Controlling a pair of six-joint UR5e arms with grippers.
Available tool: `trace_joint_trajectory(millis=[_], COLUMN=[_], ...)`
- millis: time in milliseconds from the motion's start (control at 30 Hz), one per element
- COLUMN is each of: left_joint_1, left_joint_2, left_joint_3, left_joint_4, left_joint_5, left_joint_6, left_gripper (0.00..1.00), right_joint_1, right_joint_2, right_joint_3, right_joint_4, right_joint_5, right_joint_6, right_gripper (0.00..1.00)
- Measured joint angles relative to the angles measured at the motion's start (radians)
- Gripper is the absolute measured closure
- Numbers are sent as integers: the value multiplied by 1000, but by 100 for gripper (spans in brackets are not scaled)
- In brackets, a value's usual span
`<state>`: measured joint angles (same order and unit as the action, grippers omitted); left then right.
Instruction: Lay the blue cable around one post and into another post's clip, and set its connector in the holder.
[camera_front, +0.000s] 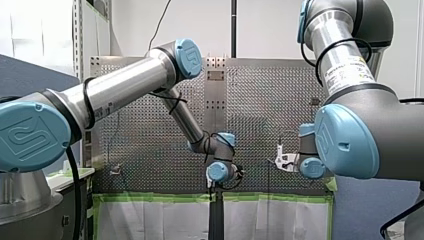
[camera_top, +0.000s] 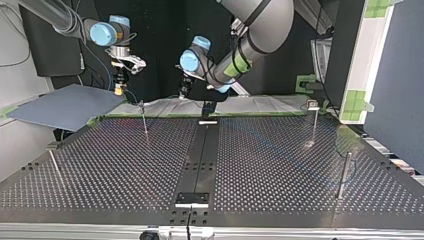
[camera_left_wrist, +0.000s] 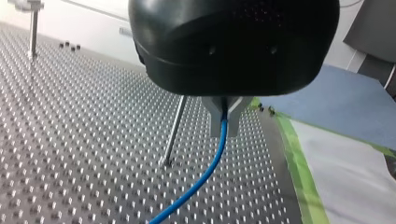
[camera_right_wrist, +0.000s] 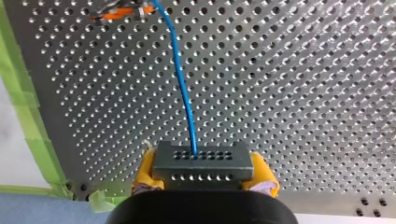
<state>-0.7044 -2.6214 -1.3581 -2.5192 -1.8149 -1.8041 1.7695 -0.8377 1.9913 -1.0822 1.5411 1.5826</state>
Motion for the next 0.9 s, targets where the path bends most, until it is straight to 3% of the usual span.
trace_joint_trajectory(millis=[467,600,900], left_joint_1=[-24,-22,-20], left_joint_2=[0,0,0], left_joint_3=[1,1,1], left_joint_4=[11,11,11], left_joint_5=[1,1,1], left_joint_6=[-15,-16,-19], left_gripper=[98,98,98], right_joint_1=[9,23,41], right_joint_2=[0,0,-1], right_joint_3=[20,21,21], right_joint_4=[-35,-53,-46], right_joint_5=[1,-26,-119], right_joint_6=[-26,-44,-60], right_gripper=[100,100,100])
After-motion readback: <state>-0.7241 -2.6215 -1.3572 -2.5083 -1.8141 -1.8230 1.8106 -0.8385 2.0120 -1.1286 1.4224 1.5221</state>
